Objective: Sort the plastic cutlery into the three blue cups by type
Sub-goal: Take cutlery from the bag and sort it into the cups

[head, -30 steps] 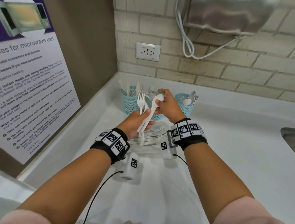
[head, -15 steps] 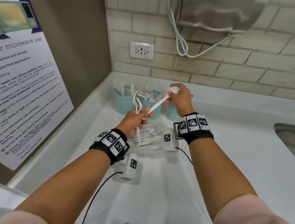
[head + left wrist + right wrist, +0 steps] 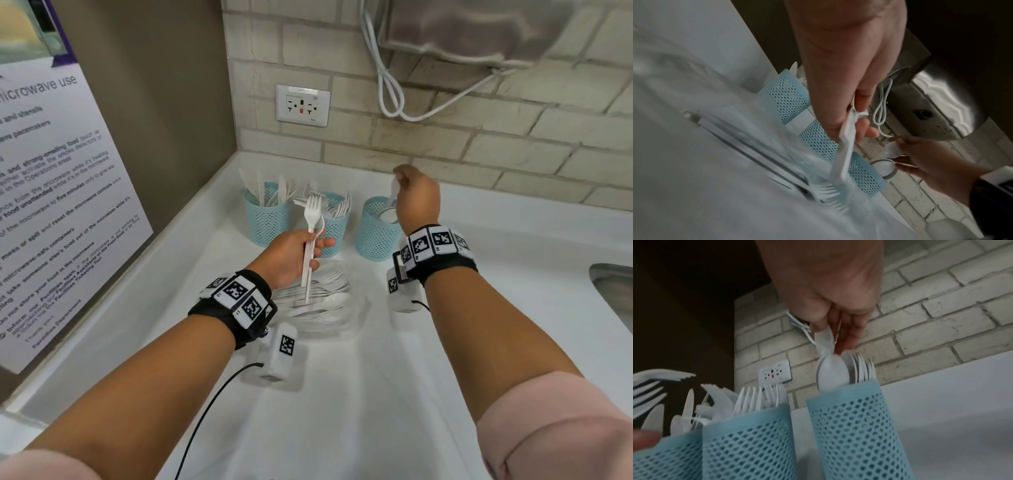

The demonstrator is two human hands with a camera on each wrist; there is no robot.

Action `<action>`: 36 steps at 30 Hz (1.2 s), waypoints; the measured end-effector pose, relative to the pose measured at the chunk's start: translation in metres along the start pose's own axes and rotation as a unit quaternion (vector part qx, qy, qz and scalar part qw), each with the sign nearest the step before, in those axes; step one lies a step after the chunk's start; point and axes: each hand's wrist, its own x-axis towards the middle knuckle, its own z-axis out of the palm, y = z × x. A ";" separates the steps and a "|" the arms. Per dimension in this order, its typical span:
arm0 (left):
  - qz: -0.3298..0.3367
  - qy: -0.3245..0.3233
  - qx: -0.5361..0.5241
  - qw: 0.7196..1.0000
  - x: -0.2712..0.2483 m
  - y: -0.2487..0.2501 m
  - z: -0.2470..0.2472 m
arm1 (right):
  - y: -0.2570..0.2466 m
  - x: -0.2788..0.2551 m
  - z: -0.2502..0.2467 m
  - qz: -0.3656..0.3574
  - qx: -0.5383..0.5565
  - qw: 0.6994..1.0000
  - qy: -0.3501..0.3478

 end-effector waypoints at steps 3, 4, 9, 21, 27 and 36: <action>0.020 0.002 0.022 1.000 0.000 -0.002 -0.002 | 0.007 -0.006 0.014 0.003 -0.116 0.989 -0.095; 0.025 0.001 0.026 0.999 -0.001 -0.002 -0.003 | 0.007 -0.006 0.015 0.008 -0.148 0.982 -0.113; 0.040 -0.014 0.056 0.998 -0.003 -0.003 -0.006 | -0.001 0.001 0.010 0.041 -0.201 0.964 -0.172; 0.099 0.047 0.058 0.992 0.001 -0.006 -0.001 | -0.076 -0.030 0.006 -0.003 0.040 0.980 -0.194; 0.111 0.045 0.062 0.991 -0.003 -0.007 -0.002 | -0.072 -0.048 0.022 0.046 0.107 0.966 -0.229; 0.082 0.064 0.035 0.994 -0.008 -0.003 -0.003 | -0.064 -0.056 0.017 0.108 0.295 0.915 -0.253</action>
